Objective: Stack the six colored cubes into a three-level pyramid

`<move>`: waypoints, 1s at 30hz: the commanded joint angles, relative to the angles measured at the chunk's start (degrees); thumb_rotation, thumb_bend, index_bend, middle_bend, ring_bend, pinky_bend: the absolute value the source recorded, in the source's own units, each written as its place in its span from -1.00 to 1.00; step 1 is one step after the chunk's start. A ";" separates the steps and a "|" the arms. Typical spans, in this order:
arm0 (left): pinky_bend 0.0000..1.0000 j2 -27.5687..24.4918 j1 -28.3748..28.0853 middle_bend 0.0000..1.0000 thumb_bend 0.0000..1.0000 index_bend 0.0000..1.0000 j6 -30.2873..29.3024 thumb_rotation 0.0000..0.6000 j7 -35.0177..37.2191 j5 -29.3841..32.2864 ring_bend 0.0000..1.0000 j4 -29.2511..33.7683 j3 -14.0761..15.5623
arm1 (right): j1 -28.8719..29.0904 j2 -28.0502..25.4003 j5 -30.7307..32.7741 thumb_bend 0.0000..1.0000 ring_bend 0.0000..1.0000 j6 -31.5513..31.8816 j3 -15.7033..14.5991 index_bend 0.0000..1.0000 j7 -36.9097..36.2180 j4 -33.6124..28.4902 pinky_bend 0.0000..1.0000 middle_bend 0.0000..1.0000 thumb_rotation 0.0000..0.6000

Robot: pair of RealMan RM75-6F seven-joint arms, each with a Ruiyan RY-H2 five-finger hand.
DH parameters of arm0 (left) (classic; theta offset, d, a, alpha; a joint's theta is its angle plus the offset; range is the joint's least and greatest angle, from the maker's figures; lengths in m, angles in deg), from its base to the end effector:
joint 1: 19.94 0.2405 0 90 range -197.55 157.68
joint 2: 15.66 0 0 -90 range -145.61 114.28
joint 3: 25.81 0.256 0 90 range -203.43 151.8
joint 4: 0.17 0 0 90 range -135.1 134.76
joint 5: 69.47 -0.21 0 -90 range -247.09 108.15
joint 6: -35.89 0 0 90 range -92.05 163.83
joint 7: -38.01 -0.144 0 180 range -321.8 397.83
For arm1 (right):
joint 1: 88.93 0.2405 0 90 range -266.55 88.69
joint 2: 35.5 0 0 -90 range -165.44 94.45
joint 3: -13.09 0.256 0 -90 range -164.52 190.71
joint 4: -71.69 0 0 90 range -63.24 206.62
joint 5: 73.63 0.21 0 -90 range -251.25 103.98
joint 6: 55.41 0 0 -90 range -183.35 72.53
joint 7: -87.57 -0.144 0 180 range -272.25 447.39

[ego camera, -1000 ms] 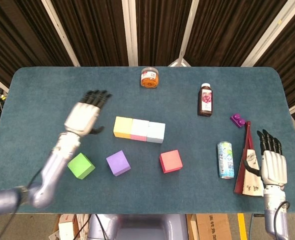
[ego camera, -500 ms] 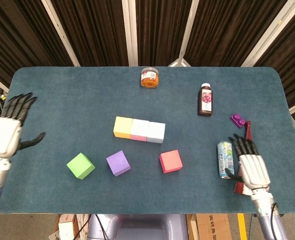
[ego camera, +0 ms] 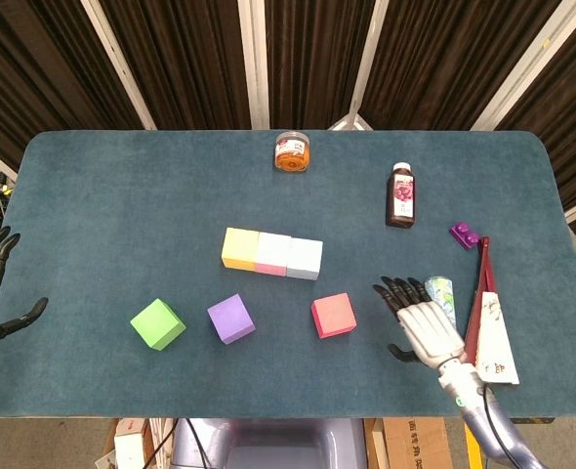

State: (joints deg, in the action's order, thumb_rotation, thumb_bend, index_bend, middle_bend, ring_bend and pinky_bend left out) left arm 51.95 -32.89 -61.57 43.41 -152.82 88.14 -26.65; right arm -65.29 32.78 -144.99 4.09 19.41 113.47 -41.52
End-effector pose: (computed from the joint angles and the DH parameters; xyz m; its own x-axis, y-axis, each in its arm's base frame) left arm -0.2883 0.2147 0.1720 0.2874 -0.2239 0.9313 0.9417 -0.1117 -0.3175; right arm -0.1835 -0.2410 0.0648 0.4386 -0.3306 0.8357 -0.8874 -0.3065 0.3444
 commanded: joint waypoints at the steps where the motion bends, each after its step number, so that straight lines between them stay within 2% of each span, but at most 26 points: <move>1: -1.00 0.77 0.86 -0.93 -0.45 -0.84 -0.10 1.00 -1.63 -0.01 -1.00 0.54 -0.37 | 2.88 2.20 3.47 -0.44 -1.00 -1.99 1.29 -0.82 3.01 0.04 -1.00 -0.90 1.00; 11: -1.00 2.87 1.71 -0.92 -0.45 -0.84 0.84 1.00 -4.73 0.67 -1.00 0.51 -2.24 | 8.75 6.90 10.83 -0.44 -1.00 -3.78 3.15 -0.75 7.71 1.41 -1.00 -0.77 1.00; 17: -1.00 3.25 1.63 -0.92 -0.45 -0.85 2.67 1.00 -4.77 1.21 -1.00 -0.04 -3.26 | 13.05 8.53 18.65 -0.44 -1.00 -3.72 3.77 -0.69 13.41 1.31 -1.00 -0.75 1.00; 23: -1.00 3.87 2.00 -0.93 -0.45 -0.85 2.84 1.00 -4.68 1.32 -1.00 -0.37 -4.34 | 16.56 9.73 24.32 -0.44 -1.00 -3.60 3.57 -0.61 16.27 1.80 -1.00 -0.70 1.00; 30: -1.00 4.23 2.17 -0.93 -0.45 -0.85 3.97 1.00 -5.67 1.66 -1.00 -0.27 -4.96 | 18.81 11.20 26.88 -0.44 -1.00 -3.56 2.75 -0.55 16.18 3.44 -1.00 -0.62 1.00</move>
State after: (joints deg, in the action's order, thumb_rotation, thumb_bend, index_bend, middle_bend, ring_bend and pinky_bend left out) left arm 56.16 -30.73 -57.61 37.75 -151.18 87.85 -31.60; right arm -46.66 43.83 -118.29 0.54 22.31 129.66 -38.23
